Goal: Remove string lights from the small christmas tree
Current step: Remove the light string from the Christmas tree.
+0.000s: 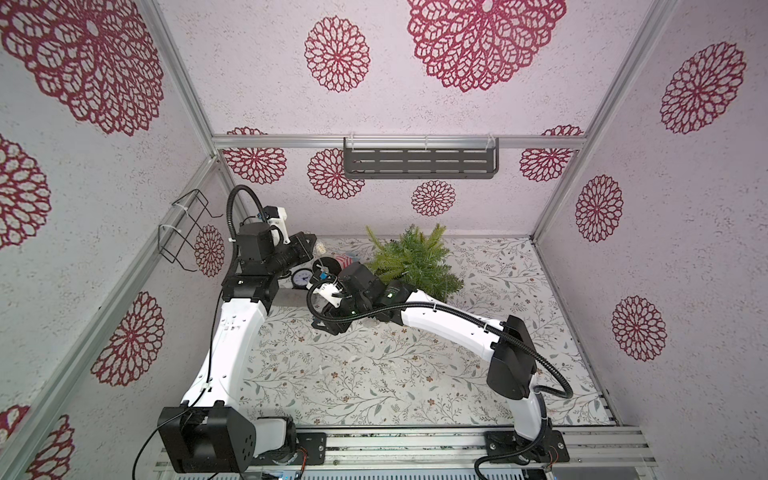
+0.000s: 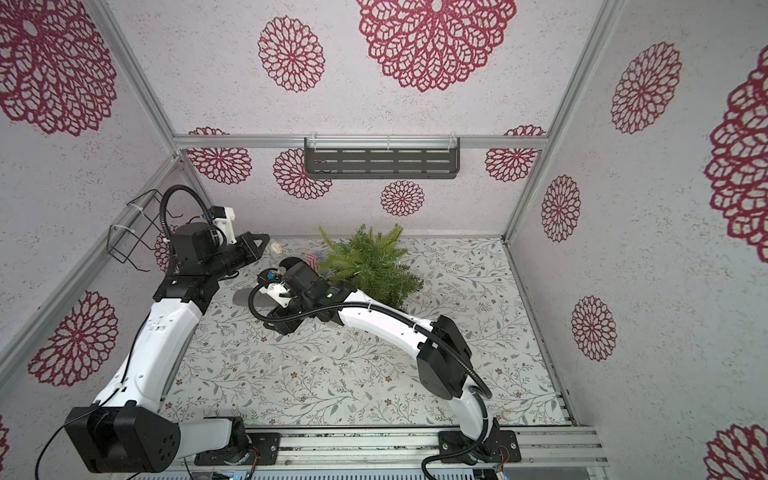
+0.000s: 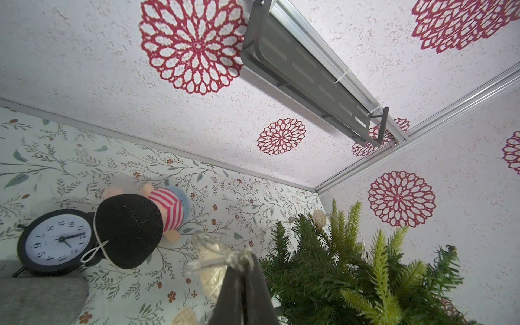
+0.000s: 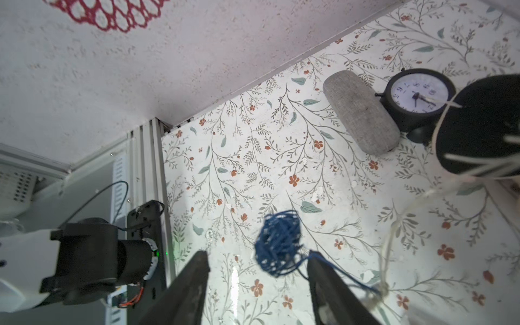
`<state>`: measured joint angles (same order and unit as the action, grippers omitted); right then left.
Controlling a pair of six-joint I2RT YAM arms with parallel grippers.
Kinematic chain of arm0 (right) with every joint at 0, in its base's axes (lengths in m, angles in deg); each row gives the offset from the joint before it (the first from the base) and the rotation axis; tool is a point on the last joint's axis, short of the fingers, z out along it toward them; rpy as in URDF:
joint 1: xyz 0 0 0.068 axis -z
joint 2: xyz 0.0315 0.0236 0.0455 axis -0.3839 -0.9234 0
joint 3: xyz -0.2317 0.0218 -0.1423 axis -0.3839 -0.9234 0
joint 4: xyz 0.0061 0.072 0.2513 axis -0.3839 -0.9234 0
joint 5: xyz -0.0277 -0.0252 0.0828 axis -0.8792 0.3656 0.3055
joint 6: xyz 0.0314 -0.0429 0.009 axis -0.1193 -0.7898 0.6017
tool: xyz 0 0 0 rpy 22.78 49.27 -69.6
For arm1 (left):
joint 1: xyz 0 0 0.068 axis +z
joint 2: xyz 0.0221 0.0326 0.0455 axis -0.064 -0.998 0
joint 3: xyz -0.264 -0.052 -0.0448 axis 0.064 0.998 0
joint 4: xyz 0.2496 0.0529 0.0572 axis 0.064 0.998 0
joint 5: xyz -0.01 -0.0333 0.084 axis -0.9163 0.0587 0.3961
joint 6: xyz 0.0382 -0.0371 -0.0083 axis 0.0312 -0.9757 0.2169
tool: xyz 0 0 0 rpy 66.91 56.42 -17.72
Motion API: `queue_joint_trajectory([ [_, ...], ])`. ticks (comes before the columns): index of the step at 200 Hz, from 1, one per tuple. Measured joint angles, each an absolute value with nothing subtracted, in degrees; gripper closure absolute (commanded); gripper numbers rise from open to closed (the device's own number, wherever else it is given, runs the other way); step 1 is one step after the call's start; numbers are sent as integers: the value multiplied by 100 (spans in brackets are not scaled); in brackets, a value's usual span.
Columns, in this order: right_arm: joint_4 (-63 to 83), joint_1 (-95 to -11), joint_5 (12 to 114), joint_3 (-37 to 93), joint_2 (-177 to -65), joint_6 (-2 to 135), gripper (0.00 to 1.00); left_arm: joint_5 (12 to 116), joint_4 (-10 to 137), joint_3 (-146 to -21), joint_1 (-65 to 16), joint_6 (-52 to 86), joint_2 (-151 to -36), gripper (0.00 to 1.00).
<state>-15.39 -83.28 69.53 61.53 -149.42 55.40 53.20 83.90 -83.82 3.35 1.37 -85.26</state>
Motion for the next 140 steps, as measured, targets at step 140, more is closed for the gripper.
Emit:
queue_joint_trajectory([
  [140,-2064,-8444,6479,5856,-13567,5776,6,5145,8277,-8113,99,63,-8366,100],
])
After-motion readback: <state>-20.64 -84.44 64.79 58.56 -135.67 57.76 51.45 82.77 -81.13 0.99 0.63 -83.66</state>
